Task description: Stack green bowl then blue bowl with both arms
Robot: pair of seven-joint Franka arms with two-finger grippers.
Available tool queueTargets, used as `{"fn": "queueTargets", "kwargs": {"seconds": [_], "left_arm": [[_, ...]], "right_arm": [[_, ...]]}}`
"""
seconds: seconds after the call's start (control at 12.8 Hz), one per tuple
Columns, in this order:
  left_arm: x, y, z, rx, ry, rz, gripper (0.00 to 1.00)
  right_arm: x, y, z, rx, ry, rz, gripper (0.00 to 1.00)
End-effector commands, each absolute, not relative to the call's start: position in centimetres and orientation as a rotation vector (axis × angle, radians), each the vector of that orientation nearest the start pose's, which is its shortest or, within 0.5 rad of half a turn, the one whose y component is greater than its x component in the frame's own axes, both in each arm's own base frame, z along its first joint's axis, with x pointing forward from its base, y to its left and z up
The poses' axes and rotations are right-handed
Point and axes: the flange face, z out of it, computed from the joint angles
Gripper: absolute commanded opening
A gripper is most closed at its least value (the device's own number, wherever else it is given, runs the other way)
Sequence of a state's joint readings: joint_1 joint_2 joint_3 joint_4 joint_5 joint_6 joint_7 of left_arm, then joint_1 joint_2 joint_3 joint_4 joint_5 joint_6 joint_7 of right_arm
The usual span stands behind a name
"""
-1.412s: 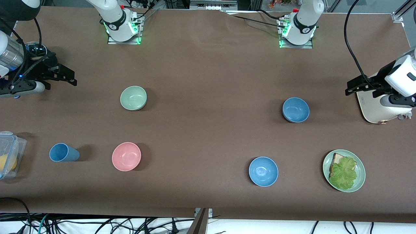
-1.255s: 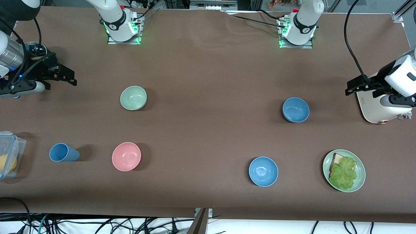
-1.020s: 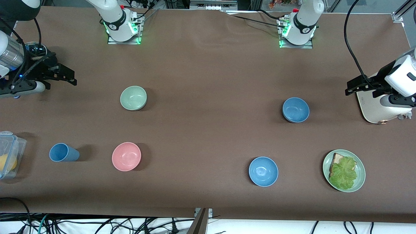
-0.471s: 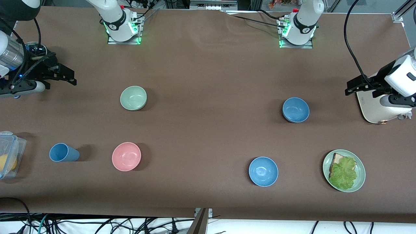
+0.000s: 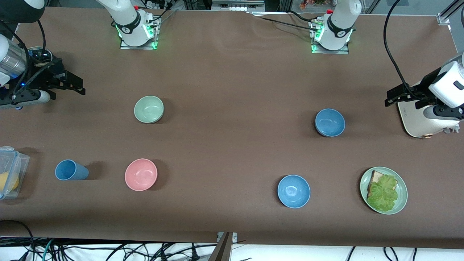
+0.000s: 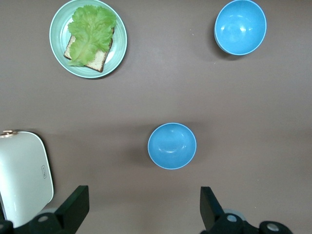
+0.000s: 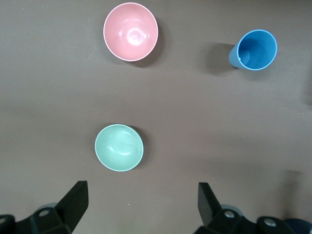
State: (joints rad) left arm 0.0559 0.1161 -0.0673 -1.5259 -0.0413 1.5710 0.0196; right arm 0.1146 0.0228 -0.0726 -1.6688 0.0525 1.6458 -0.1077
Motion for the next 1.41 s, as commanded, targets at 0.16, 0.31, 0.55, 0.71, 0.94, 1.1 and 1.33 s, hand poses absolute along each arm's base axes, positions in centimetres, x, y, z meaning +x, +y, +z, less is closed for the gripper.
{"fn": "queueTargets", "kwargs": {"seconds": [0.16, 0.31, 0.55, 0.71, 0.94, 1.1, 1.33], "left_arm": [[58.83, -1.06, 58.4, -3.173, 0.082, 0.111, 1.0], [58.83, -1.04, 58.39, -3.171, 0.084, 0.111, 1.0], [58.84, -1.11, 58.47, -3.17, 0.084, 0.109, 1.0], [58.85, -1.04, 58.54, -3.172, 0.082, 0.106, 1.0], [58.87, -1.09, 58.55, -3.176, 0.079, 0.104, 1.0], [58.87, -1.09, 58.55, -3.176, 0.079, 0.104, 1.0], [59.09, -0.72, 57.94, -3.177, 0.069, 0.121, 1.0]], "right_arm": [[56.03, 2.67, 58.05, -3.091, -0.235, 0.071, 0.99], [56.03, 2.67, 58.05, -3.091, -0.235, 0.071, 0.99], [56.03, 2.67, 58.05, -3.091, -0.235, 0.071, 0.99], [56.0, 2.67, 57.91, -3.091, -0.233, 0.083, 0.99], [55.87, 2.67, 57.86, -3.091, -0.224, 0.095, 0.99], [55.79, 2.67, 57.85, -3.091, -0.221, 0.1, 0.99], [55.72, 2.66, 57.74, -3.091, -0.219, 0.11, 0.99]]}}
